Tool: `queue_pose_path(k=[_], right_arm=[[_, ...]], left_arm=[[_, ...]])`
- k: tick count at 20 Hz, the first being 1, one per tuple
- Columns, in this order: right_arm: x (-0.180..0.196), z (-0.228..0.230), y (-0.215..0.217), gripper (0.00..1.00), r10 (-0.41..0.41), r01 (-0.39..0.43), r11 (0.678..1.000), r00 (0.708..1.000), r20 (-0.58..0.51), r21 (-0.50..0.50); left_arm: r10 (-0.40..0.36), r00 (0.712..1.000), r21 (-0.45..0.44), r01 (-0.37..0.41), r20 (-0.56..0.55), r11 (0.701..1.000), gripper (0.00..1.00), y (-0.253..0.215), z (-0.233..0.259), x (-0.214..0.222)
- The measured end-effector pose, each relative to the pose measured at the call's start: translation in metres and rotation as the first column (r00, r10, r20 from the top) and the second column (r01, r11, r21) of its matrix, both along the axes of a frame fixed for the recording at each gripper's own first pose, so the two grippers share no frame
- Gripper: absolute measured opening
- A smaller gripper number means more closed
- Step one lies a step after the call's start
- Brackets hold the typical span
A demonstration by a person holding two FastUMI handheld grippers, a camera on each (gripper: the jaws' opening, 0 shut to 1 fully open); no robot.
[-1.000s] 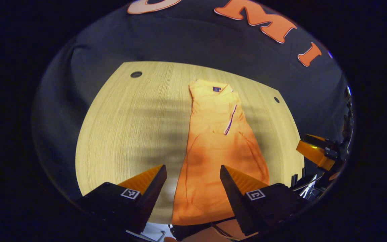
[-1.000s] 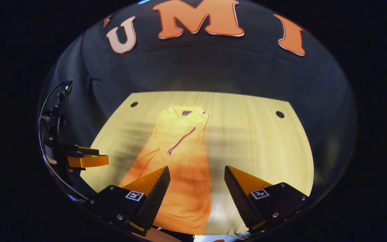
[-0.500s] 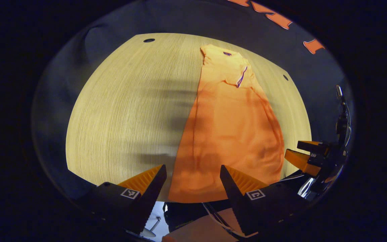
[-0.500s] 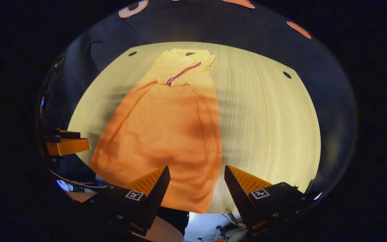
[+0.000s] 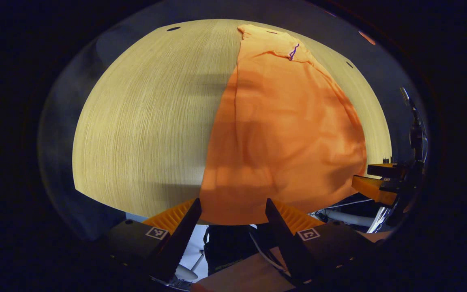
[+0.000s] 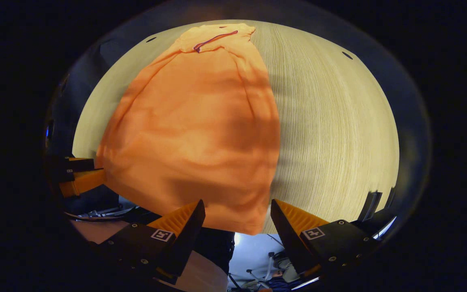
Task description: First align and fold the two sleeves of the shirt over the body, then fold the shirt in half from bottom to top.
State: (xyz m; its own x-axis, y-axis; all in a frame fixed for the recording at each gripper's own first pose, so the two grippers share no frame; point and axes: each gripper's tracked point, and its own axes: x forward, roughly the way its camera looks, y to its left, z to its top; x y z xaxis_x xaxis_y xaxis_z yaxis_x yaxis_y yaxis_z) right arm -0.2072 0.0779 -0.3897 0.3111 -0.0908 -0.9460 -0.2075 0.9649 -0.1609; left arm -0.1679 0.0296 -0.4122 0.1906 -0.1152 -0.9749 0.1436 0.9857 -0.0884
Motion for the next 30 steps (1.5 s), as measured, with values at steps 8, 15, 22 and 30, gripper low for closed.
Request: queue_pose_path(k=[8, 15, 22, 30], right_arm=[[-0.004, -0.015, 0.005, 0.99, -0.013, 0.013, 1.0, 1.0, -0.022, 0.001], [-0.008, -0.018, 0.006, 0.98, -0.045, 0.044, 0.999, 0.996, -0.077, -0.01], [-0.015, -0.02, 0.017, 0.16, -0.029, 0.03, 0.999, 0.998, -0.053, 0.019], [-0.022, -0.009, 0.023, 0.01, -0.036, 0.043, 0.993, 0.997, -0.066, 0.106]], left_arm=[[-0.02, 0.999, 0.123, 0.024, -0.03, 0.992, 0.97, 0.007, -0.018, -0.013], [-0.018, 0.998, 0.135, 0.025, -0.058, 0.991, 0.98, 0.005, -0.021, -0.008], [-0.037, 0.999, 0.119, 0.041, -0.04, 0.992, 0.14, -0.001, -0.023, -0.014], [0.014, 0.999, 0.014, -0.013, -0.047, 1.0, 0.01, 0.006, -0.009, -0.025]])
